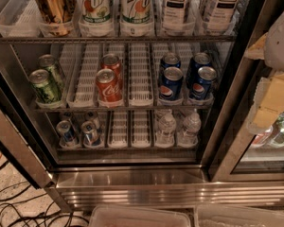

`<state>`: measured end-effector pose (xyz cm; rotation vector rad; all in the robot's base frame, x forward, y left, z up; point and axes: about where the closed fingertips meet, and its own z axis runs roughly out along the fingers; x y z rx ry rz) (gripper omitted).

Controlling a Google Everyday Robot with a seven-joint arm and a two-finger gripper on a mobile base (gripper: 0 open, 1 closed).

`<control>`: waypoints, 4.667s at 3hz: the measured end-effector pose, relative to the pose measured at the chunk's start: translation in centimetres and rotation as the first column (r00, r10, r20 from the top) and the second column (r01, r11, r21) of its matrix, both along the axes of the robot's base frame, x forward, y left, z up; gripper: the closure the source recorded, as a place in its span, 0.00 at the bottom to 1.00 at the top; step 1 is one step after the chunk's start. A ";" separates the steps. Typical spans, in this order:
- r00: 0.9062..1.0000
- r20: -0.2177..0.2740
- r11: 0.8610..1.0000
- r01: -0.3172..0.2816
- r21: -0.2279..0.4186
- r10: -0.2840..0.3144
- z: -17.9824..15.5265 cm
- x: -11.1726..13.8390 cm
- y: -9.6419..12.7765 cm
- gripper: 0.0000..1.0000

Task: Pick blue plastic bottle from top shelf of fridge

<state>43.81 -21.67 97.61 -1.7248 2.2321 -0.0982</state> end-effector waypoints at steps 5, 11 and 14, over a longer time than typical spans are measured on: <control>0.973 0.096 0.838 0.130 0.530 -0.212 -2.3 -4.2 12.6 0.00; 0.812 0.328 0.615 0.048 0.787 -0.483 -2.9 4.5 15.5 0.00; 0.766 0.344 0.498 -0.037 0.867 -0.542 -1.3 6.4 13.1 0.00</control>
Offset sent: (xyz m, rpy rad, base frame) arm -0.0089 0.0504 -0.0046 0.2227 -0.0531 -0.0679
